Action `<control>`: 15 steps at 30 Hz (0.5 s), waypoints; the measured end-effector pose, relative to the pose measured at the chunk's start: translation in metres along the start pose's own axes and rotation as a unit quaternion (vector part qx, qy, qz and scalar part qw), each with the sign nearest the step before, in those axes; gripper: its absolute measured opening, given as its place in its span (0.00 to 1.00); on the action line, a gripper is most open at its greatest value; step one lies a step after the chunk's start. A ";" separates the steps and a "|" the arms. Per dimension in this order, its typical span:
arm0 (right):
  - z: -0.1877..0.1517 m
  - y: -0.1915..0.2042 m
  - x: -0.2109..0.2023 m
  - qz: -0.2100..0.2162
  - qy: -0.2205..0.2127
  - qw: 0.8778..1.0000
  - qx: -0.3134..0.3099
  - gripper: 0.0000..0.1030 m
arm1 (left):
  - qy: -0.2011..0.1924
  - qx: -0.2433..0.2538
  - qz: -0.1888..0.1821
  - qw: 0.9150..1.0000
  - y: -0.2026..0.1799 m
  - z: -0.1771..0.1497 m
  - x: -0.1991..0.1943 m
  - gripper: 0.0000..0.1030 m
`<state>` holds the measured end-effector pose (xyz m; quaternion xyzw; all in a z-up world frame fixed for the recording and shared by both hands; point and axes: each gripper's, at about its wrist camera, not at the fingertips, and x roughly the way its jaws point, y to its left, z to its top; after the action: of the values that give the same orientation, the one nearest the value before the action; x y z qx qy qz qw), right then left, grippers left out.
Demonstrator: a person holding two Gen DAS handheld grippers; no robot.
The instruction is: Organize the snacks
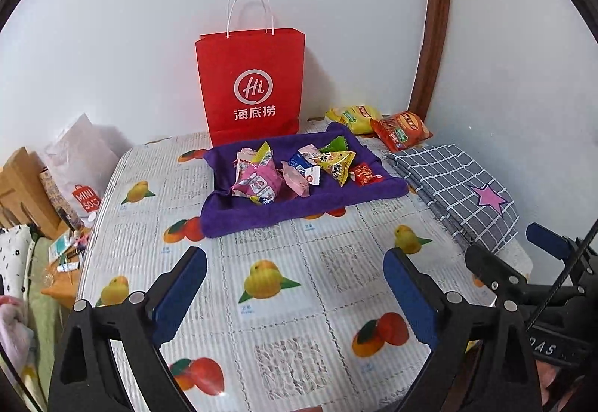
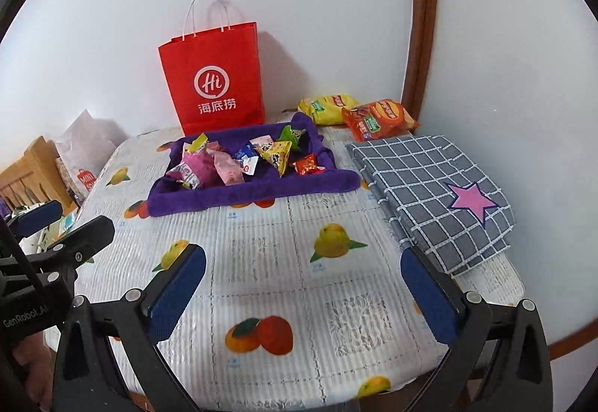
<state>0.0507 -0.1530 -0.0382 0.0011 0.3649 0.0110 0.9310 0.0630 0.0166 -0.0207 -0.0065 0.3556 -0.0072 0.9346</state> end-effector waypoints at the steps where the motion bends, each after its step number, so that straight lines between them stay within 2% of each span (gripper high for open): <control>1: -0.001 0.001 -0.003 -0.002 -0.002 1.000 -0.002 1.00 | -0.001 -0.002 -0.001 1.000 0.000 -0.002 -0.002 0.93; 15: -0.012 0.003 -0.017 0.000 -0.003 1.000 0.002 1.00 | -0.005 -0.031 0.007 0.999 0.014 -0.011 -0.015 0.93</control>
<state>0.0299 -0.1508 -0.0358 0.0029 0.3624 0.0100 0.9320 0.0448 0.0312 -0.0193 -0.0328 0.3513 0.0098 0.9357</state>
